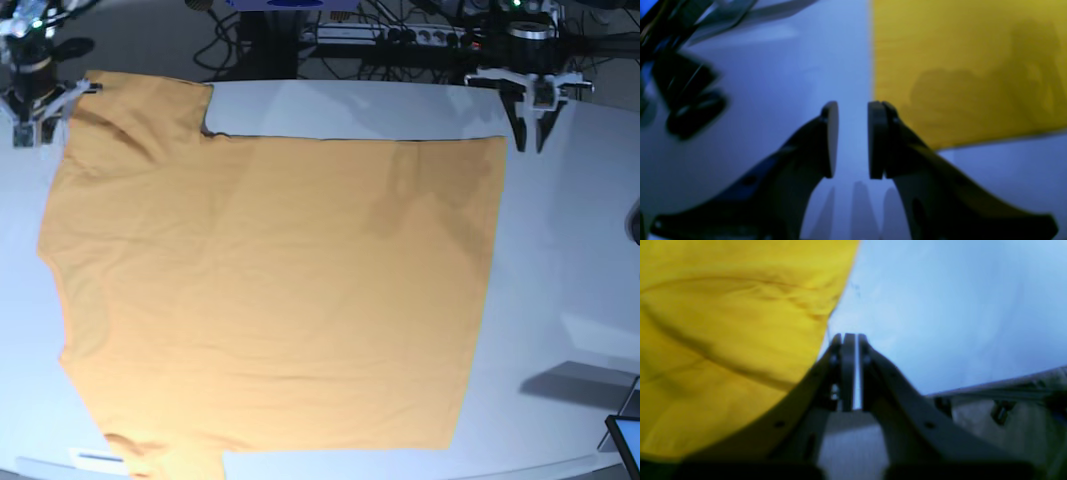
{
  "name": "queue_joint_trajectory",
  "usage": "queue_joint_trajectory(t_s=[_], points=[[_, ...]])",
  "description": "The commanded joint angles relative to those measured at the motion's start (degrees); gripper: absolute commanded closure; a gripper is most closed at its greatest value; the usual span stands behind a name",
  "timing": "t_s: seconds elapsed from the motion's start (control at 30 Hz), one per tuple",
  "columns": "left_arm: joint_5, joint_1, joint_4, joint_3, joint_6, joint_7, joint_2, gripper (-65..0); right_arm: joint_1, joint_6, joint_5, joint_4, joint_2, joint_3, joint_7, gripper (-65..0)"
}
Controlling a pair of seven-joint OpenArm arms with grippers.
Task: Fold the T-shirt properly
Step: 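Lower the right gripper onto the shirt edge beside the sleeve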
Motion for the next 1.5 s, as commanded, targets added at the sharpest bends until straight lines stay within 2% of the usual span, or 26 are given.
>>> queue_joint_trajectory(t_s=[0.0,0.03,0.1,0.2,0.3,0.4,0.47,0.6,0.67,0.87,1.13,1.3,1.47], points=[[-1.6,1.1,1.0,-0.3,-1.4,-1.2,-0.5,-15.8,1.6,2.9,0.1,1.0,0.7,3.3,-1.3,-8.4],[-3.3,1.5,1.0,-0.9,-2.6,-1.2,-1.4,-15.8,3.5,5.5,0.1,1.0,0.6,5.9,-4.4,-10.2],[-5.6,2.1,1.0,-1.5,-4.2,-1.2,-2.1,-15.8,6.6,5.5,0.1,1.0,0.7,9.7,-9.3,-11.3],[-5.9,2.4,1.0,-1.8,-4.5,-1.2,-2.1,-15.8,9.7,5.5,0.0,1.0,2.1,13.9,-15.6,-11.6],[-5.9,2.4,1.0,-1.8,-4.5,-1.2,-2.2,-15.8,10.8,5.5,0.0,0.9,4.4,14.4,-22.0,-11.8],[-5.9,2.5,1.0,-1.8,-4.6,-1.2,-2.2,-15.8,11.8,5.5,0.0,0.9,5.0,14.4,-25.4,-12.0],[-5.9,2.9,1.0,-1.8,-4.6,-1.2,-2.2,-15.8,12.1,5.5,0.0,0.9,5.1,14.3,-27.3,-15.7],[-5.9,3.1,0.7,-1.8,-4.6,-1.2,-2.2,-15.8,12.1,5.5,0.0,0.9,5.0,11.2,-28.1,-29.2],[-5.9,3.1,0.6,-1.9,-4.6,-1.2,-2.2,-15.6,10.9,5.5,0.0,0.9,4.8,8.5,-27.6,-33.4],[-5.9,3.0,0.6,-1.9,-4.6,-1.2,-2.2,-15.6,10.5,5.5,0.0,0.9,4.6,2.2,-27.5,-34.0],[-5.9,2.9,0.6,-1.9,-4.6,-1.2,-2.2,-15.6,13.3,5.5,0.0,0.8,4.6,1.0,-28.2,-34.4],[-5.9,2.9,0.5,-1.9,-4.6,-1.2,-2.2,-15.6,15.1,5.5,0.1,0.3,4.6,1.0,-31.2,-34.4],[-5.9,2.8,-0.4,-1.9,-4.6,-1.2,-2.2,-15.6,15.4,5.5,0.2,0.2,4.6,-0.5,-31.8,-34.4]])
